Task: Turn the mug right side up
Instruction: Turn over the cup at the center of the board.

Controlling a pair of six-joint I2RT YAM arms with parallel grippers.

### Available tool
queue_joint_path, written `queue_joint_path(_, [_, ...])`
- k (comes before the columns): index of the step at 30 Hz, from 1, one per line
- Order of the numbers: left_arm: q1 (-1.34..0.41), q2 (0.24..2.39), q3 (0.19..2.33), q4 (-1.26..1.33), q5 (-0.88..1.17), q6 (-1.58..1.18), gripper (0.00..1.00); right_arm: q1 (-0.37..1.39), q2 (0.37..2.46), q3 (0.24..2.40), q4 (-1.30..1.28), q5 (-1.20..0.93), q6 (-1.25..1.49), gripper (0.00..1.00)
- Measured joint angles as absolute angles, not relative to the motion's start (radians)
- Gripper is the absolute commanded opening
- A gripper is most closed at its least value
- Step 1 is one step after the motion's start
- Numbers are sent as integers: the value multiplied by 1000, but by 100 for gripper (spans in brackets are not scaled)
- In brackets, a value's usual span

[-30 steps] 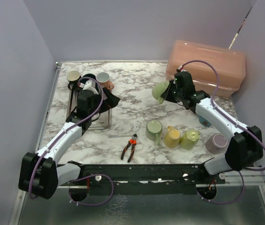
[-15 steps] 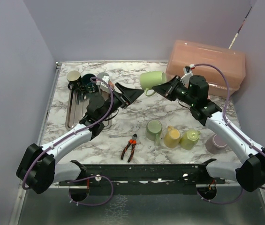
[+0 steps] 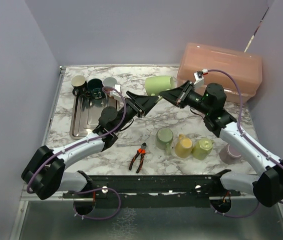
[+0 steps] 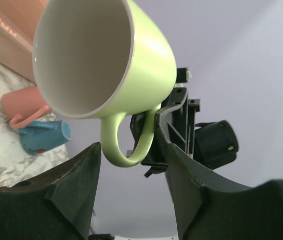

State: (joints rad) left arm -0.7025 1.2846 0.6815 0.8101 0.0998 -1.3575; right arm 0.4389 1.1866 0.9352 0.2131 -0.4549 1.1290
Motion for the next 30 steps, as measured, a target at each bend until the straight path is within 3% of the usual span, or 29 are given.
queue_joint_path(18, [-708, 1469, 615, 1159, 6, -1748, 32, 432, 1192, 926, 299, -513, 1164, 1])
queue_joint_path(30, [-709, 1654, 649, 1377, 11, -1882, 0, 418, 1192, 904, 298, -472, 1097, 1])
